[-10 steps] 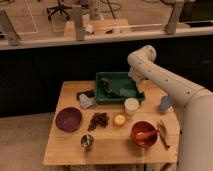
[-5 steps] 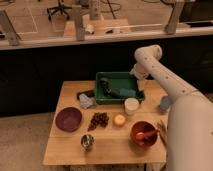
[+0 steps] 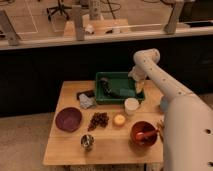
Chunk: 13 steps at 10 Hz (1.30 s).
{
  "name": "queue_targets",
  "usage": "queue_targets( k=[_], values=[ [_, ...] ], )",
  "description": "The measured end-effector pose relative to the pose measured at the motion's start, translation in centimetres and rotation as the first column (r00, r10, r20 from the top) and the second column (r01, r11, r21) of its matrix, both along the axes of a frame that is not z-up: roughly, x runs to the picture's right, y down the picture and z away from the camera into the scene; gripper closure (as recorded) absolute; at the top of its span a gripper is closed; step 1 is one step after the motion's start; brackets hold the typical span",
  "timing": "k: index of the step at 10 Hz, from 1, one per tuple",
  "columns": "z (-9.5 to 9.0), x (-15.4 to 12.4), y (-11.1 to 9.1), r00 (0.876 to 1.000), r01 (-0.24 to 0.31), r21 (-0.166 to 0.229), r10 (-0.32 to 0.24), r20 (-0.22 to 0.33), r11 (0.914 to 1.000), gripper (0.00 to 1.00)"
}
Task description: Wipe table surface with sponge
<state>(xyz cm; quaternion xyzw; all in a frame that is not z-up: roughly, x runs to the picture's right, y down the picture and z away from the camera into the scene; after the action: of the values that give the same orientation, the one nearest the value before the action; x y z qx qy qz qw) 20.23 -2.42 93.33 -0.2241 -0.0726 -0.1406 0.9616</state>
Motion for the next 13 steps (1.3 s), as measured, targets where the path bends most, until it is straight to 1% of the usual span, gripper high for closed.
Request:
queue_targets(
  k=[2,6,10,13],
  values=[
    [0.8,-1.1,0.9,1.000,0.019,0.003,-0.019,0.010,0.9998,0.20],
    [2.1,-1.4,2.4,0.999,0.035,0.001,-0.035,0.014,0.9994,0.20],
    [3.8,-1.2,4.0,0.999,0.045,-0.022,-0.045,0.001,0.9987,0.20],
    [5.1,-1.4,4.3,0.998,0.068,-0.039,-0.068,-0.001,0.9969,0.20]
  ],
)
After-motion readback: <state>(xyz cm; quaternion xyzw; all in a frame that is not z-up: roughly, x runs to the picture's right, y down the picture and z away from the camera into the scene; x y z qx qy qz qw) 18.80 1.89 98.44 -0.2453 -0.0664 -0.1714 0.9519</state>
